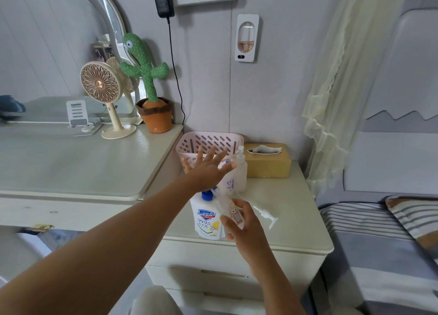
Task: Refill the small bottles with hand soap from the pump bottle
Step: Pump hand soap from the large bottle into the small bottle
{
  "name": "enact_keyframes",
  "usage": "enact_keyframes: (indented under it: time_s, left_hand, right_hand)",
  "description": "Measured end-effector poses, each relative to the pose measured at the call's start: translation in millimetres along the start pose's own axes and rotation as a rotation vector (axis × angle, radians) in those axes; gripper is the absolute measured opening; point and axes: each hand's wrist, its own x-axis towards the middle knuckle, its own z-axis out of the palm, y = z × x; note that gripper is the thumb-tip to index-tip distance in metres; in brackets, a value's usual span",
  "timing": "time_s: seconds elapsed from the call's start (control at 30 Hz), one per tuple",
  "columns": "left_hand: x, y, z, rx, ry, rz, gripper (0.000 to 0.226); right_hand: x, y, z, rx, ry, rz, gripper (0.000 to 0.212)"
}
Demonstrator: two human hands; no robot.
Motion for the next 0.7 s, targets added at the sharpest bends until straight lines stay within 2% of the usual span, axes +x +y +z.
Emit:
enact_keyframes:
  time_s: [0.37,0.7]
  left_hand:
    - [1.8,-5.5,9.2,-0.029,-0.048,-0.03,0.064]
    - [2.9,-7.5,10.8,-0.044,-0.021,-0.013,0.062]
  right_hand:
    - [-0.1,7.3,2.6,0.021,-0.01,0.004,0.034]
    - [-0.4,6.9,2.7,0.016,-0.008,0.005,0.035]
